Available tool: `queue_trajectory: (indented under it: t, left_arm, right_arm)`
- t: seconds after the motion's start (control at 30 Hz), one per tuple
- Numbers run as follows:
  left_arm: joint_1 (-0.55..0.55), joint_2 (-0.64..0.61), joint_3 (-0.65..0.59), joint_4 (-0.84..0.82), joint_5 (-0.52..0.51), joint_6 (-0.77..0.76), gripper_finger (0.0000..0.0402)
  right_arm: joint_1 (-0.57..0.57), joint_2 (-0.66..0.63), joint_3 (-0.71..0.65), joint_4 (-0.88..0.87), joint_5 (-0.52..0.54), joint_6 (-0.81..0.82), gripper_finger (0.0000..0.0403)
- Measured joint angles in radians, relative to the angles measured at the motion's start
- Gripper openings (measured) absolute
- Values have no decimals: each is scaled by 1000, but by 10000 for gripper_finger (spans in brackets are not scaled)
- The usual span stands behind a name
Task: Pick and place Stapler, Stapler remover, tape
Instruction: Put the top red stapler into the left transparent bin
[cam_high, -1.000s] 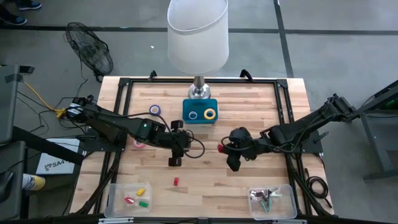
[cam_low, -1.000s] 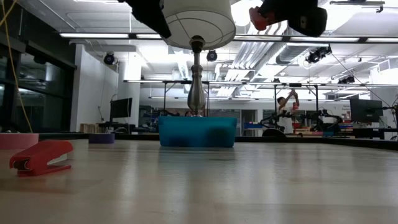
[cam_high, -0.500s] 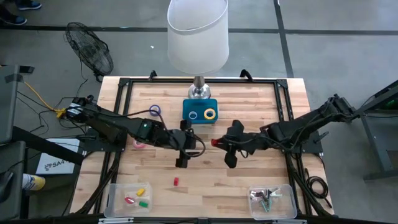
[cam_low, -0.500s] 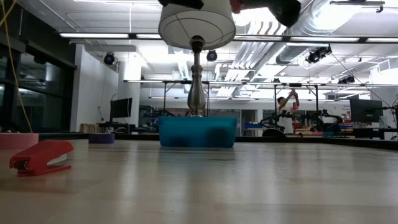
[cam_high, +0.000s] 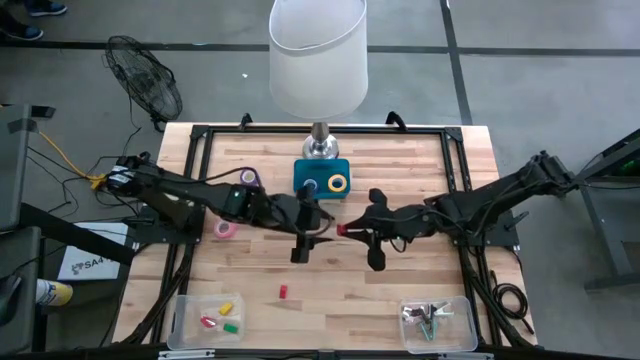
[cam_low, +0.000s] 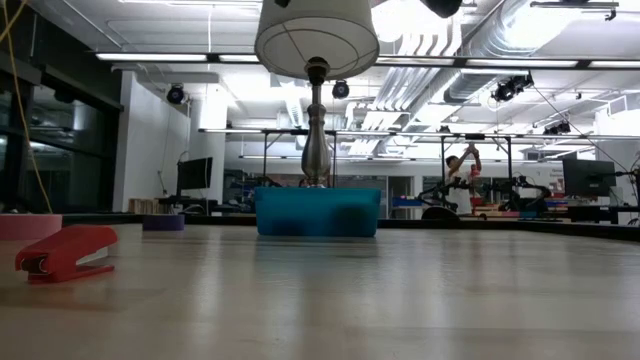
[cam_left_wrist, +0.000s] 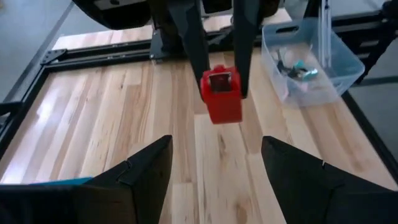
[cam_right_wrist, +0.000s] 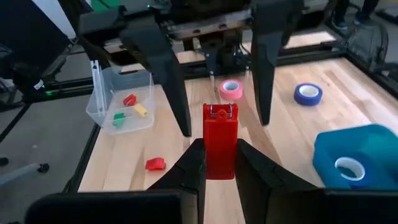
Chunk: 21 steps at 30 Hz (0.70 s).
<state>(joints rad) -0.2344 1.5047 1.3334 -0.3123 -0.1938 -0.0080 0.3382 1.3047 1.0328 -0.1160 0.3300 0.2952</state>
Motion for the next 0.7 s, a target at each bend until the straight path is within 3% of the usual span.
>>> queue_trajectory:
  t: [0.2, 0.7]
  left_arm:
    - [20, 0, 0, 35, 54, 1, 243]
    - [39, 0, 1, 109, 76, 4, 243]
  right_arm:
    - [-11, -17, 0, 2, 1, -9, 51]
    - [-31, -17, 0, 25, -12, -46, 51]
